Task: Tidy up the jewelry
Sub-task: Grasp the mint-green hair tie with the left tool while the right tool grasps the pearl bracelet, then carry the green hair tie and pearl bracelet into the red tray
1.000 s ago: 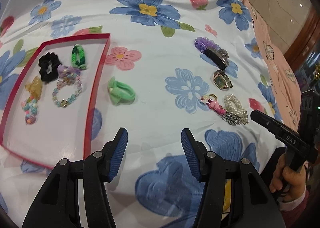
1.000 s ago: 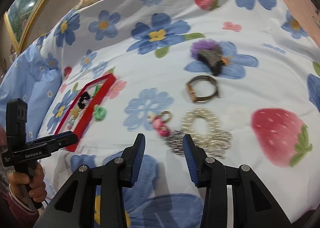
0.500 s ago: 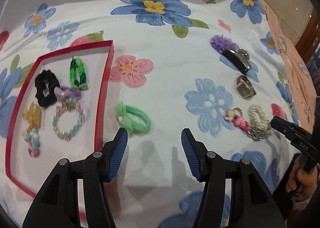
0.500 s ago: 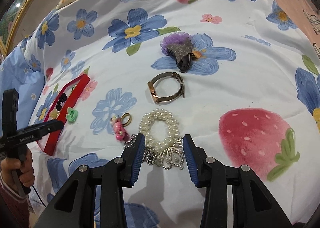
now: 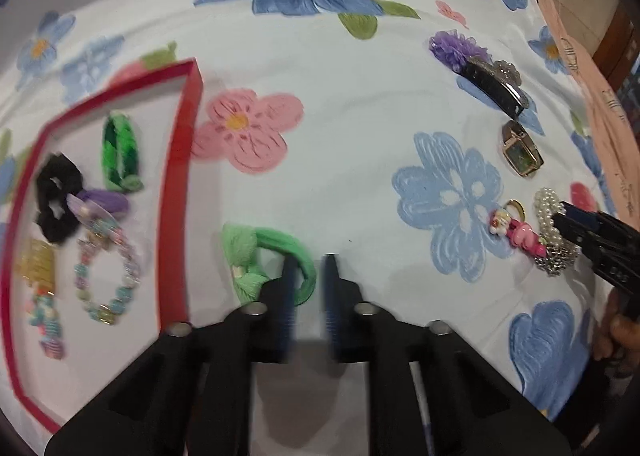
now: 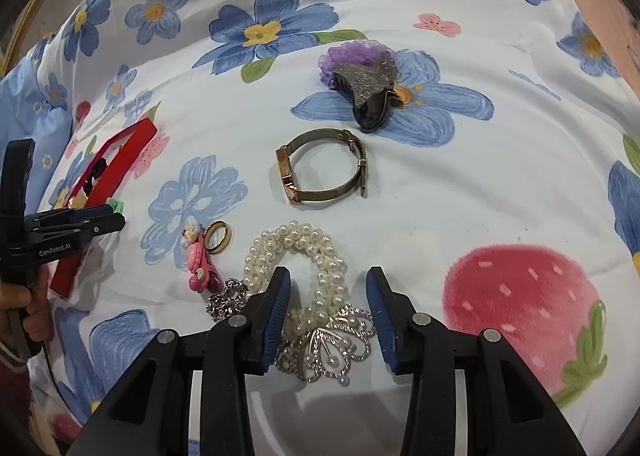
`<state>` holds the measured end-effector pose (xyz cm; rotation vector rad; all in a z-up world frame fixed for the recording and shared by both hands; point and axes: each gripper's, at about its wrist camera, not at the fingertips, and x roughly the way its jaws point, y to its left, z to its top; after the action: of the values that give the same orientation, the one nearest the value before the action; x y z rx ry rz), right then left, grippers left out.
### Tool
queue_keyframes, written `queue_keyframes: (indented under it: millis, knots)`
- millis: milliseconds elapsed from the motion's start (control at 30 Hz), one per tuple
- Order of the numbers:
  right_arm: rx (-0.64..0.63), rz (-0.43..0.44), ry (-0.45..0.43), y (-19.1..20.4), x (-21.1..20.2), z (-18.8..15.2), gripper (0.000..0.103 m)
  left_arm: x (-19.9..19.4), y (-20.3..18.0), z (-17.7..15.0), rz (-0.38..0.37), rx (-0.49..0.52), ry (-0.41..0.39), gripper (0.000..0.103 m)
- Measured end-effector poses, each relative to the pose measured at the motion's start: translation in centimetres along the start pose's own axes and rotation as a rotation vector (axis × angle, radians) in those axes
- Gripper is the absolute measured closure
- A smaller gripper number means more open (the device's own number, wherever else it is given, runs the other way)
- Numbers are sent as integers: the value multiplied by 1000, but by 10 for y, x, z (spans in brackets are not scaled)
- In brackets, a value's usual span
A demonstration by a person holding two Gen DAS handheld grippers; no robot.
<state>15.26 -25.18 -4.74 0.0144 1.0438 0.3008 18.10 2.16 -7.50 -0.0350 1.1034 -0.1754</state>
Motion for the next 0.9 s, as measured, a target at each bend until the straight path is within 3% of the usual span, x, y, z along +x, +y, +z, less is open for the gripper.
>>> queue_keyframes:
  millis: [100,500,900]
  knots:
    - [-12,-15,-7,1,1,0,89,-4,-2,-2,-16,5,-7,99]
    - [47,95,-136,8,-47,7,92,-58,-13,-24,-147,-30,-98,100]
    - [42,189,-201,35,-76,18,92,-109,3,-37,-170,-99,-202,100]
